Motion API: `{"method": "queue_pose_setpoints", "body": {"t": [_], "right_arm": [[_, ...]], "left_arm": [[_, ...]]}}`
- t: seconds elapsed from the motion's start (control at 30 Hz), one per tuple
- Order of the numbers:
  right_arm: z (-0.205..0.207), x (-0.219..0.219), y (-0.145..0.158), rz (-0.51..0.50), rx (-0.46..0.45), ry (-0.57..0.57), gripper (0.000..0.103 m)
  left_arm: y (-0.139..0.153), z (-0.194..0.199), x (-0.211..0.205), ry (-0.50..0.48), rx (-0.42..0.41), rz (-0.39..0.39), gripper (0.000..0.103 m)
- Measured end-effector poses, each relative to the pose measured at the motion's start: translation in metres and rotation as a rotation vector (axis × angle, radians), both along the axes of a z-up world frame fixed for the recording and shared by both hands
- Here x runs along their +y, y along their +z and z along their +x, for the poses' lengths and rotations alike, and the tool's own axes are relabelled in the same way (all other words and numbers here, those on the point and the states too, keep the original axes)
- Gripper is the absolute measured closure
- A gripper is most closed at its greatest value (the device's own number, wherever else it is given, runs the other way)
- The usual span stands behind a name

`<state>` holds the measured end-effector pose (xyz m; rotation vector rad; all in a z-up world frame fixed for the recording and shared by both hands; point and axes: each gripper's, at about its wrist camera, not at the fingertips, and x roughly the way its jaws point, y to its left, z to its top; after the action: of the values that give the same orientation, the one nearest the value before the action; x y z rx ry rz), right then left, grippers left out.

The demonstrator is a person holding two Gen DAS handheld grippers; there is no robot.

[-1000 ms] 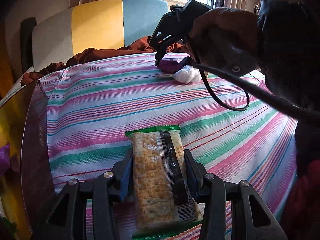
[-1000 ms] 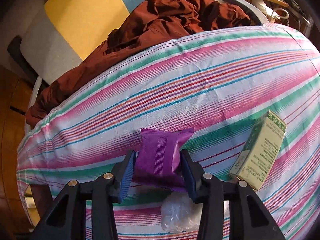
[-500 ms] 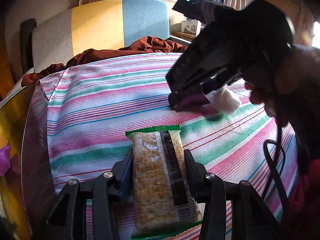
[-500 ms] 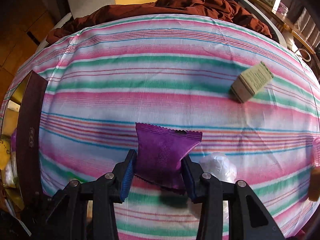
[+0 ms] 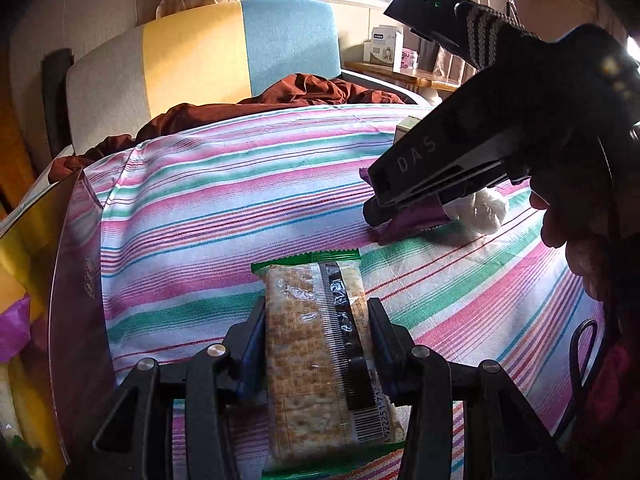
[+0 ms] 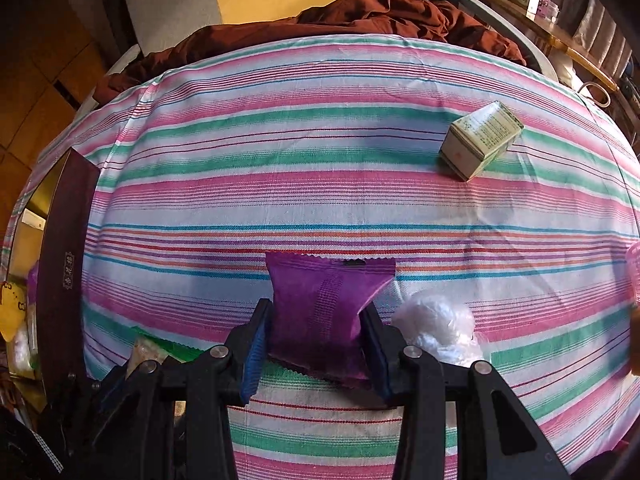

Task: Organize objects
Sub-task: 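Lower the right gripper onto the purple bag and grasp it, then carry the cracker pack into the gold tray and open the left gripper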

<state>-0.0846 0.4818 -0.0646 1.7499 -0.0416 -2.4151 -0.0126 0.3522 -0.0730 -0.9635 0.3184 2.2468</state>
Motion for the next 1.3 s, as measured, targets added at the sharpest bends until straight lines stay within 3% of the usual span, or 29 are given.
{"method": "queue_pose_setpoints", "body": {"t": [0.5, 1.03, 1.3], "right_arm": [[-0.009, 0.025, 0.004, -0.05, -0.01, -0.04, 0.058], [-0.001, 0.006, 0.004, 0.089, 0.045, 0.036, 0.063], [-0.001, -0.006, -0.003, 0.13, 0.063, 0.053, 0.063]], "left_arm": [[0.0, 0.001, 0.001, 0.0, 0.009, -0.01, 0.056], [0.0, 0.004, 0.002, 0.0, 0.014, -0.021, 0.057], [0.017, 0.022, -0.017, -0.034, -0.023, -0.006, 0.058]]}}
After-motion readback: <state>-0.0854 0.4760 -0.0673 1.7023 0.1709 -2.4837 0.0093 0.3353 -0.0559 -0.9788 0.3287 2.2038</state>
